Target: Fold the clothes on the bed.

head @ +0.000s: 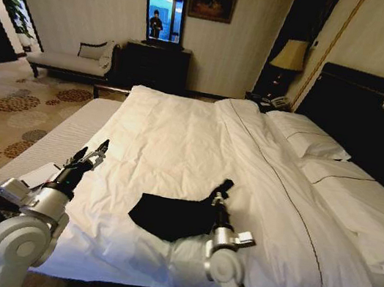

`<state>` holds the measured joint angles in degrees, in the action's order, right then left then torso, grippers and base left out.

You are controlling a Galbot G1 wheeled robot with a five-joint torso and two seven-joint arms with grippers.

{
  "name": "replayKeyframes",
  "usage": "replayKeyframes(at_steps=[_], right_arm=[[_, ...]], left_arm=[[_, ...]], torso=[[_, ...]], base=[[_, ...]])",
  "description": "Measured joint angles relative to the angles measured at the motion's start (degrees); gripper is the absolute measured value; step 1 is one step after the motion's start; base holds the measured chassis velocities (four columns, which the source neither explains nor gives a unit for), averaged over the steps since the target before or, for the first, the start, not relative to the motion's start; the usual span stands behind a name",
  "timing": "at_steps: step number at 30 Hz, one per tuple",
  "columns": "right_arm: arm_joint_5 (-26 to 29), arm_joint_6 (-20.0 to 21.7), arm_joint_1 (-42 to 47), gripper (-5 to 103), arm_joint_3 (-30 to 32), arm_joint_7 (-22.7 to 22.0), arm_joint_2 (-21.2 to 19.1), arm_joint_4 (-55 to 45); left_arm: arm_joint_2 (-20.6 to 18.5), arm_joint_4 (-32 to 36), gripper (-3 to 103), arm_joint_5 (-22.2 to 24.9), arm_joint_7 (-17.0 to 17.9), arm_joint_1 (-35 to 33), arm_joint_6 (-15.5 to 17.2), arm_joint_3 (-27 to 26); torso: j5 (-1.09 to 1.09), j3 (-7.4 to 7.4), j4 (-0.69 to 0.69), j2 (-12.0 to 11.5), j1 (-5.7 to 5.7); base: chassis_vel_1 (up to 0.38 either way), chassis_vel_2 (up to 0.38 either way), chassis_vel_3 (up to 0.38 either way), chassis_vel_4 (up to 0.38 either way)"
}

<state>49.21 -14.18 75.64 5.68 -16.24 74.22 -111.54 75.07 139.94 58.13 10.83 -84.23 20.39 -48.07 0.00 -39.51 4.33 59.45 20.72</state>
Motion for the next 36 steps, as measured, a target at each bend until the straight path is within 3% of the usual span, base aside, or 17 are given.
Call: replayKeyframes(at_steps=[2,12,24,31,36], right_arm=[[-3.3,-0.3,-1.3,2,-2.9,1.4,-0.7,3.1],[-3.6,-0.1,-5.7,2,-8.2,1.6,-0.3,7.2],[-9.4,-1.1,-7.3,2,-16.1,2.7,1.1,12.8],[-10.6,-1.5,-7.9,2,-17.8,3.0,2.3,15.0],[-11.0,-1.7,-8.1,2,-18.2,3.1,3.0,15.7]], left_arm=[[0.2,-0.2,100,-0.2,0.0,0.0,0.0,0.1],[0.2,-1.4,100,-0.4,-0.1,0.5,-0.2,0.1],[0.9,-2.2,100,-1.0,-0.1,1.0,-0.2,0.6],[0.6,-2.1,100,-1.0,-0.2,0.5,-0.3,0.1],[0.1,-1.8,100,-0.9,-0.2,0.3,-0.4,-0.3]], torso=[[-0.01,0.0,0.0,0.0,0.0],[-0.01,0.0,0.0,0.0,0.0],[0.0,0.0,0.0,0.0,0.0],[-0.01,0.0,0.01,0.0,0.0],[-0.13,0.0,-0.02,0.0,0.0]], base=[[0.0,0.0,0.0,0.0],[0.0,0.0,0.0,0.0],[0.0,0.0,0.0,0.0],[0.0,0.0,0.0,0.0],[0.0,0.0,0.0,0.0]])
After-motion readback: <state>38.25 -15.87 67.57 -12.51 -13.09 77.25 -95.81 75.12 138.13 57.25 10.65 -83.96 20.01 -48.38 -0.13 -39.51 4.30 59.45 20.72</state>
